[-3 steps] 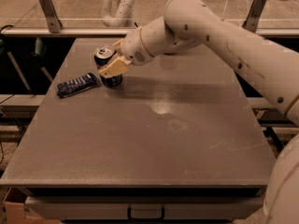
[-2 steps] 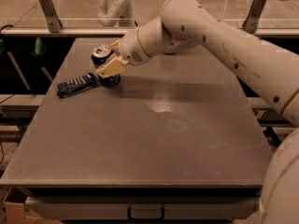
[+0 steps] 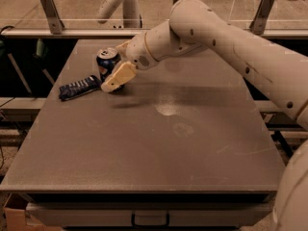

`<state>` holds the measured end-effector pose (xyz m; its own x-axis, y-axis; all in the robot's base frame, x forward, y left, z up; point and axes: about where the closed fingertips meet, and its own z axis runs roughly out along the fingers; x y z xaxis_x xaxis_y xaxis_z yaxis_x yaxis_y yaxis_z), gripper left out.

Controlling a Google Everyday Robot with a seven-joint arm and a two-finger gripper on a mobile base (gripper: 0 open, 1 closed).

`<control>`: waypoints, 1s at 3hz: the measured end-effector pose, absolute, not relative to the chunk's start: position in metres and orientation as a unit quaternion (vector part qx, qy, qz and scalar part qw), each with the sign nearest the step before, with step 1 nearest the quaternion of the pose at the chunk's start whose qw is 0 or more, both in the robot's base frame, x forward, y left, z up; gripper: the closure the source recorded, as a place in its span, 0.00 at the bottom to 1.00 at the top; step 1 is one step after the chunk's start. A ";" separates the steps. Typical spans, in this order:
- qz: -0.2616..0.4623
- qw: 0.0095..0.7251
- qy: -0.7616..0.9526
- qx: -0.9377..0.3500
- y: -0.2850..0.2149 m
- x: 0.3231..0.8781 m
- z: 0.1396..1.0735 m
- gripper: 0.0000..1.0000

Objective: Move pepsi can near rxbar blueberry

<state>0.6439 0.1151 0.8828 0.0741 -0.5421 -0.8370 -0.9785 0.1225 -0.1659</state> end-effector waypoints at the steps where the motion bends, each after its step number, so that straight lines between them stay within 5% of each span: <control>1: 0.261 0.428 0.630 -0.593 0.100 0.645 0.893 0.00; 3: 0.211 0.510 0.609 -0.569 0.014 0.618 0.968 0.00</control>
Offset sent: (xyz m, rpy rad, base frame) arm -0.0097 -0.1039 0.0840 0.1281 -0.1755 -0.1469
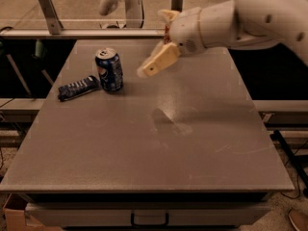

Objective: Move pepsi can near rxbar blueberry

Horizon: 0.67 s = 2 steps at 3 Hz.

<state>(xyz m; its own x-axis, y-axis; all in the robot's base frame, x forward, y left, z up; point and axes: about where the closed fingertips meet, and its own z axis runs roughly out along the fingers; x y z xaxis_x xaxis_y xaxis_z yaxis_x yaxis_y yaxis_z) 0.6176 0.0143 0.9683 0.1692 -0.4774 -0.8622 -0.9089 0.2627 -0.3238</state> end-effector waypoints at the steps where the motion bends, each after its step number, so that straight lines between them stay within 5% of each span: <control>1: 0.144 0.555 0.591 -0.567 -0.059 0.580 1.034 0.00; 2: 0.138 0.557 0.592 -0.566 -0.067 0.577 1.035 0.00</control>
Offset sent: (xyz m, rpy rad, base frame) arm -0.0319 -0.0624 0.0548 -0.0170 -0.1254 -0.0579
